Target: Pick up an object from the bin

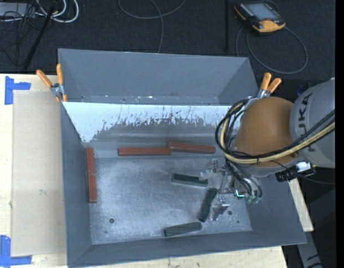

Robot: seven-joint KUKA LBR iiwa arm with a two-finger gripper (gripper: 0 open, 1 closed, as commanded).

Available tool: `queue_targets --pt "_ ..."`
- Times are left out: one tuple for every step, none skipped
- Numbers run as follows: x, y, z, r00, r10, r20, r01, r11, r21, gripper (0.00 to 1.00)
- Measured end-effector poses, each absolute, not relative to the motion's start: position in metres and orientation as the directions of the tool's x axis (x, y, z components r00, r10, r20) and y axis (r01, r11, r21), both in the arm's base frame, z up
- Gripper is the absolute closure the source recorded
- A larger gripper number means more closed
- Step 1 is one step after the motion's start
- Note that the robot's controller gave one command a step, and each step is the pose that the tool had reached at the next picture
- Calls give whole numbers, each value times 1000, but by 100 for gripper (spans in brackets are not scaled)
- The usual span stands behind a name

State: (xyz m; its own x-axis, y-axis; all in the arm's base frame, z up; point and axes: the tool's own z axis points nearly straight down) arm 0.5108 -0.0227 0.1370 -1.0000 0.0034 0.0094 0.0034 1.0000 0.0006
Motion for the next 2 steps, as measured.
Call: queue_targets --pt "513 -23 141 -1000 2 2 2 1000 0 0" --pt "489 -26 101 -962 -271 -4 -271 962 -1 0"
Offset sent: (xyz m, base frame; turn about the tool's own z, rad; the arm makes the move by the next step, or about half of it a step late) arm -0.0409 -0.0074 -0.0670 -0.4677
